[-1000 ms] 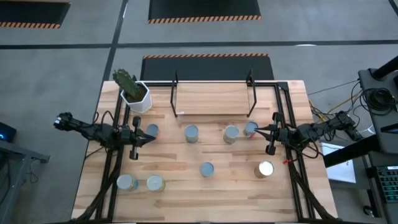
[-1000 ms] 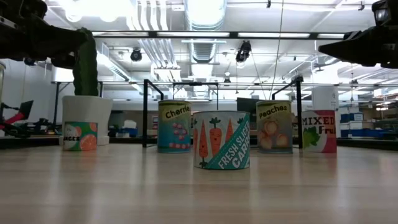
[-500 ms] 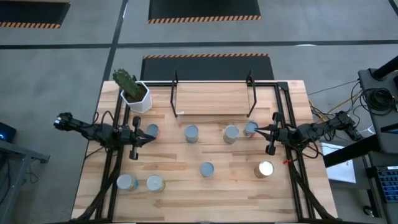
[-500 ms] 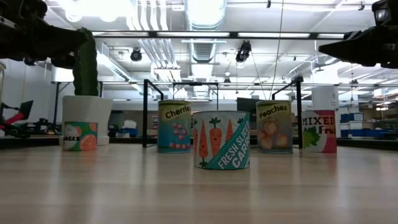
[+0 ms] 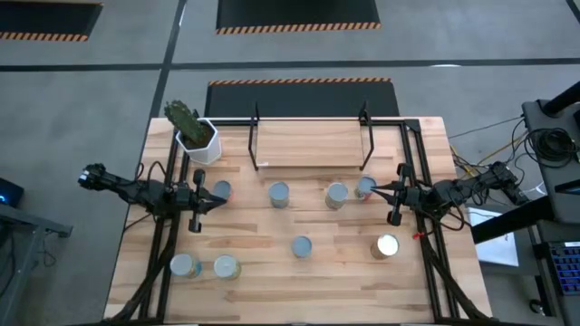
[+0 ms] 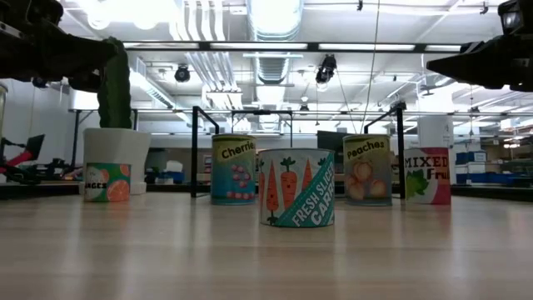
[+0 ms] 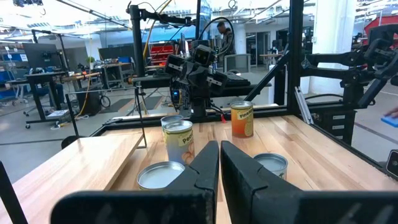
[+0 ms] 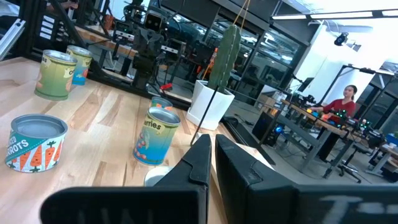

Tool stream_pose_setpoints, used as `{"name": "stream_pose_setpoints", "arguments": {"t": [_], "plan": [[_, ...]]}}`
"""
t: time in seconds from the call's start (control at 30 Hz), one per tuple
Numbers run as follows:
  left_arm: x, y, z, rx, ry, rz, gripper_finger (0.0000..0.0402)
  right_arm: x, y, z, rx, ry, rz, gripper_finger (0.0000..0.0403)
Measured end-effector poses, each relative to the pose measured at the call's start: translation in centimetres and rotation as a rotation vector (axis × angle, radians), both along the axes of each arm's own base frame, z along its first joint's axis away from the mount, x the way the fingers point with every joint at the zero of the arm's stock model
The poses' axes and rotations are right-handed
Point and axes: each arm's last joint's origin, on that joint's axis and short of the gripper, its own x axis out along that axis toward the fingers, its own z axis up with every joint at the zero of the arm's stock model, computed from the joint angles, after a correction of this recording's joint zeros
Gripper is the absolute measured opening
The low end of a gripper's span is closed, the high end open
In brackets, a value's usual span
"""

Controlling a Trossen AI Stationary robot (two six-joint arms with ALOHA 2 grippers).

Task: Pick and place cans onto a shelf

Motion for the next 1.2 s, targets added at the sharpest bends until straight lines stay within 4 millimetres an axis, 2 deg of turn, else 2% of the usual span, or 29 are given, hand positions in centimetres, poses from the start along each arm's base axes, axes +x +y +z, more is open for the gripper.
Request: {"name": "stream_pose_setpoints", "arguments": {"t": [1.1, 1.2], "plan": [[-0.02, 0.01, 0.18, -0.008, -0.018, 0.000, 0.0000, 0.00, 0.00, 0.01, 0.001, -0.001, 0.001, 0.0012], [-0.07, 0.03, 0.67, -0.086, -0.067, -0.007, 0.0000, 0.00, 0.00, 0.01, 0.081, -0.014, 0.003, 0.0012]]}}
